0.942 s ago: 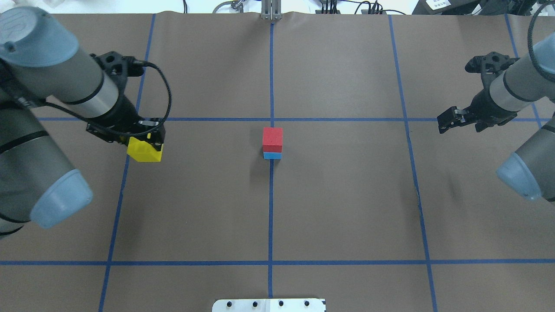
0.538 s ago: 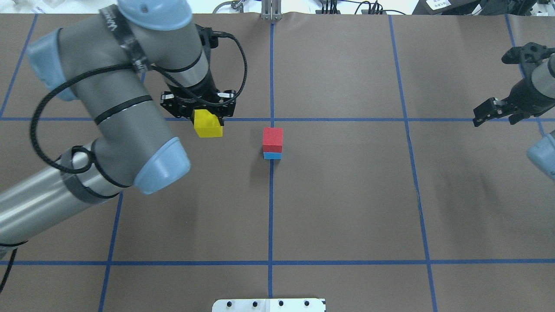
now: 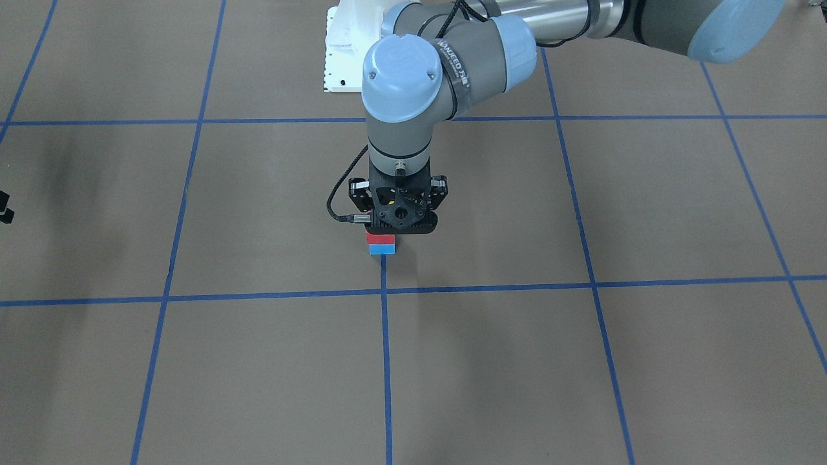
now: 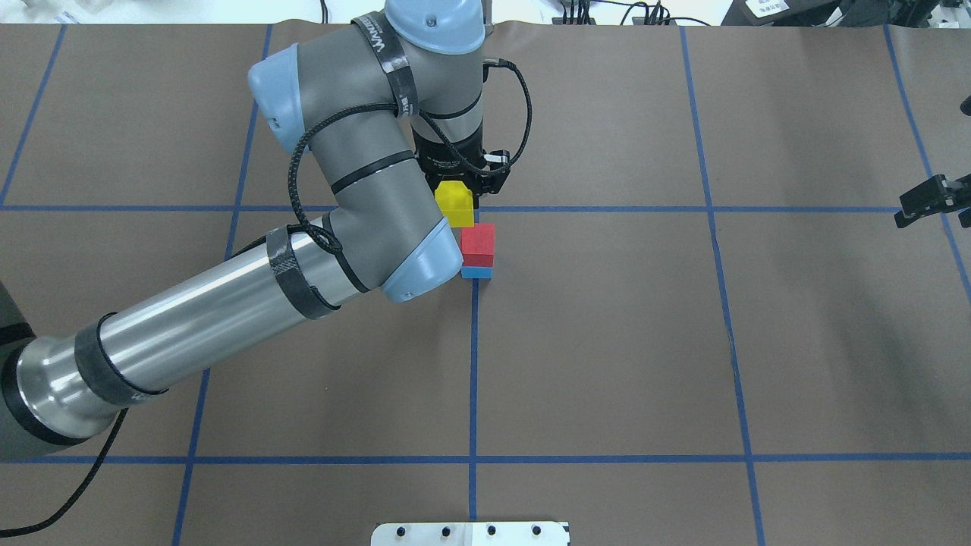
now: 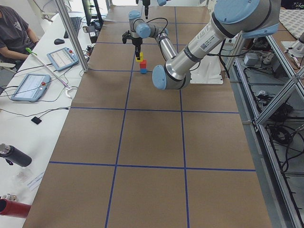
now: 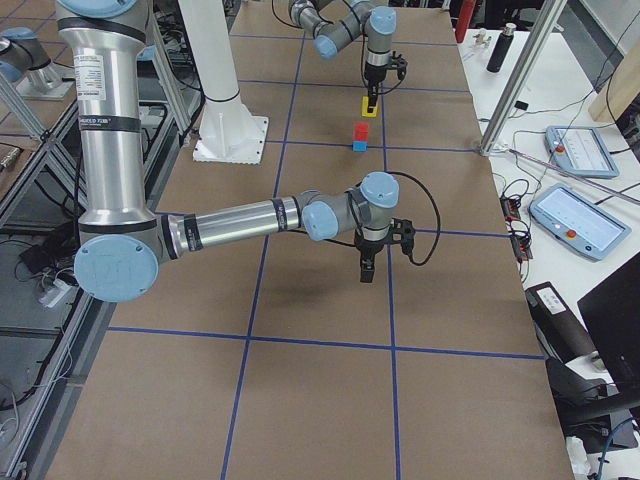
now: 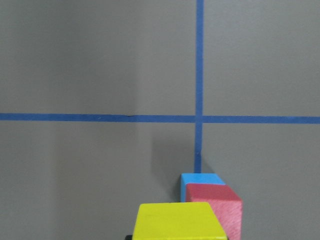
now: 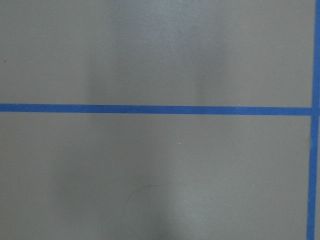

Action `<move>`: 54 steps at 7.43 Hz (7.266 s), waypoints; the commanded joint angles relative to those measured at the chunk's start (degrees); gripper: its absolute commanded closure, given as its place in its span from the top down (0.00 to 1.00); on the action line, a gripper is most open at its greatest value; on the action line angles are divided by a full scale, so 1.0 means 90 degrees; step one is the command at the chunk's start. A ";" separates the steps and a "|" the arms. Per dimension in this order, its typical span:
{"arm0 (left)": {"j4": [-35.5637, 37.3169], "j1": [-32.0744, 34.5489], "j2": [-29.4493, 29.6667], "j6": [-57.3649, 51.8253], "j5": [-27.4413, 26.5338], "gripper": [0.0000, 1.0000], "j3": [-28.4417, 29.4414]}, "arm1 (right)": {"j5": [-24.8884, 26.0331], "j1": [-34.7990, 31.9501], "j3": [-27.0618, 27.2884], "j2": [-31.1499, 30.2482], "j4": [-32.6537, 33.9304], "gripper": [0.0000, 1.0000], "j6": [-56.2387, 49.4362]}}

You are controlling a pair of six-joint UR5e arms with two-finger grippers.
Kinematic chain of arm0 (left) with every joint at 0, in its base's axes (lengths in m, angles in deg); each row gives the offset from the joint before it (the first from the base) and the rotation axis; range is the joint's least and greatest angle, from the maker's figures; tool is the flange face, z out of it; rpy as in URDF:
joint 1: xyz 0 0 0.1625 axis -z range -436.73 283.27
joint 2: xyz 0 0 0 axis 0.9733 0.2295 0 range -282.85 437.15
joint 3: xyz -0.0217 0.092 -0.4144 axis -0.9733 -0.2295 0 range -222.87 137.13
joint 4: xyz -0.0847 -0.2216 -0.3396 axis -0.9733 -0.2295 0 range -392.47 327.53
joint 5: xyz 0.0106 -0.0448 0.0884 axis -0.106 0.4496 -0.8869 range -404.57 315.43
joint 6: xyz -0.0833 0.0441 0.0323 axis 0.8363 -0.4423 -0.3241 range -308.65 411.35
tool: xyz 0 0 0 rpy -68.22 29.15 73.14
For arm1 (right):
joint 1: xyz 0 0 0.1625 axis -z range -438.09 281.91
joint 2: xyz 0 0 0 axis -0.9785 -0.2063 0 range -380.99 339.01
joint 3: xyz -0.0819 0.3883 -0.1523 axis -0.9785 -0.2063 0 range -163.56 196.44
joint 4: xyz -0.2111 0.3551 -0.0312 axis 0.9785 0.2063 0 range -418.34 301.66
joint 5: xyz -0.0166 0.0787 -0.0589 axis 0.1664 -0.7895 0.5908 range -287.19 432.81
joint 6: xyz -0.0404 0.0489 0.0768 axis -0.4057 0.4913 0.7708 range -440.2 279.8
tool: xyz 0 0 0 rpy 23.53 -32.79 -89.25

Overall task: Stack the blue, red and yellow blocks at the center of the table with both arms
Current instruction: 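Carry the yellow cube with the left gripper above the red cube, then lower the yellow cube onto the red cube with the left gripper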

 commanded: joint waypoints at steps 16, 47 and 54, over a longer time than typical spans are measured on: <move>-0.0243 -0.0278 0.0226 -0.0020 0.0016 0.00 0.0594 | 0.0010 -0.0019 0.0017 -0.0027 -0.0010 0.99 0.0072; -0.0370 -0.0318 0.0069 -0.0069 0.0036 0.00 0.0379 | 0.0019 -0.0009 -0.0003 0.0002 -0.0010 0.99 0.0082; -0.0389 -0.0347 0.0060 -0.0039 0.0026 0.67 0.0389 | 0.0019 -0.0009 -0.0022 0.0002 -0.0010 0.99 0.0082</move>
